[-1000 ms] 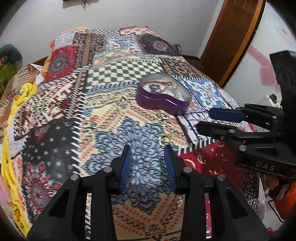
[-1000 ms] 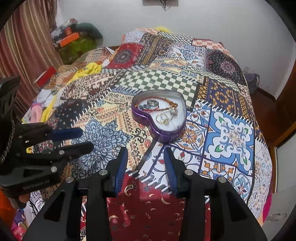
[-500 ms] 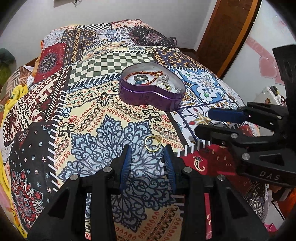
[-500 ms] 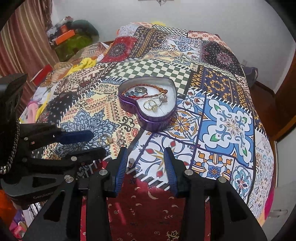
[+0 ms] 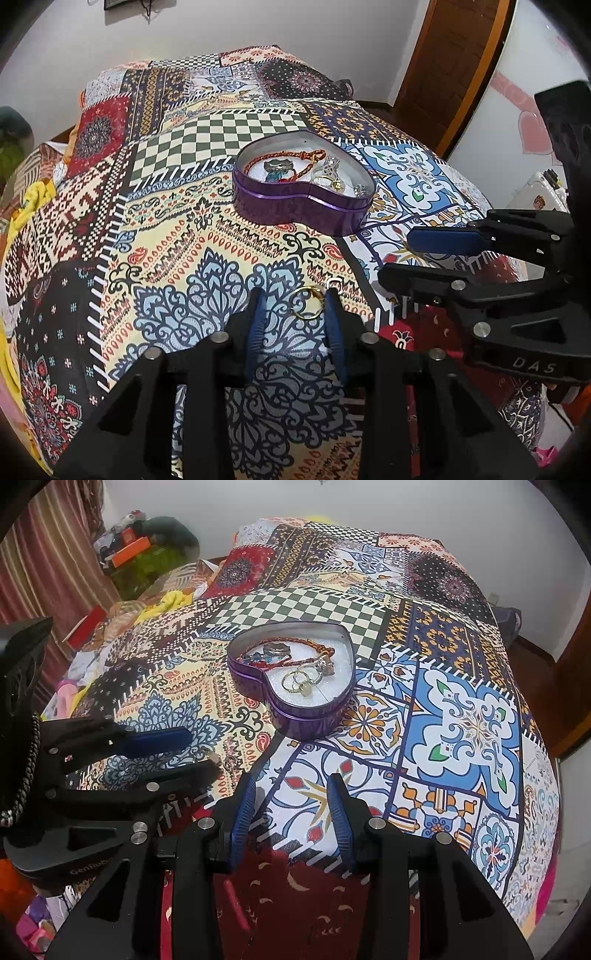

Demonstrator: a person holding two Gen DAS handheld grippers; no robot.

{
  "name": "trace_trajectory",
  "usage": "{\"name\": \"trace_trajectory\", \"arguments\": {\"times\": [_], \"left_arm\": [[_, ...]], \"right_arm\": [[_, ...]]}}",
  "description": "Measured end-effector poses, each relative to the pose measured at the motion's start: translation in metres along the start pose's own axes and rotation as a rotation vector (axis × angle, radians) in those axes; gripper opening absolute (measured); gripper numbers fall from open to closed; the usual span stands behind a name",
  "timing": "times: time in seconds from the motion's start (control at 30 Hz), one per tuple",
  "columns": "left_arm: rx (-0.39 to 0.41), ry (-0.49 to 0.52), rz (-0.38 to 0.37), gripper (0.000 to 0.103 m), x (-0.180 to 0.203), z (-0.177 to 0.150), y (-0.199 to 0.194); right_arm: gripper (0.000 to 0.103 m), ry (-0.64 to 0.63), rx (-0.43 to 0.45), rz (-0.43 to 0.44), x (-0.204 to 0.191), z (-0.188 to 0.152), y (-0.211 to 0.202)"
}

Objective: Organize jewelry
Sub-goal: 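Close the left tool on the gold ring, then carry the gold ring in the left tool over the tin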

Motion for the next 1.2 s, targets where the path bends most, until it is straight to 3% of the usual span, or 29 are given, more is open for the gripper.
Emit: {"name": "trace_trajectory", "arguments": {"times": [0.13,0.43,0.7,1.03,1.1,1.2], "left_arm": [[0.012,0.006,-0.002,0.017,0.0,0.002,0.001],[0.04,-0.04,-0.032,0.017,-0.005,0.004,-0.012],[0.084,-0.05,0.002,0.017,-0.02,0.005,-0.032],[0.102,-0.093,0.003,0.017,-0.036,0.0,-0.042],[0.105,-0.094,0.002,0.017,-0.036,0.0,-0.043],[0.107,-0.095,0.003,0.017,-0.035,0.001,-0.044]], "right_arm": [[0.036,-0.005,0.006,0.002,-0.001,0.002,0.0],[0.036,-0.044,-0.008,0.013,-0.01,0.003,0.005],[0.036,-0.097,-0.018,0.021,-0.025,0.01,0.011],[0.019,-0.138,-0.052,0.024,-0.037,0.009,0.026],[0.011,-0.135,-0.053,0.026,-0.036,0.009,0.027],[0.01,-0.136,-0.051,0.025,-0.037,0.008,0.026]]}}
Point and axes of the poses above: each gripper's, at about its wrist camera, not at the fingertips, and y roughly the way its jaws point, x to its right, z to its top, the point moved 9 cm from there along y, roughly the way its jaws point, and after that the axes turned 2 degrees about x, right-handed, at the moved point
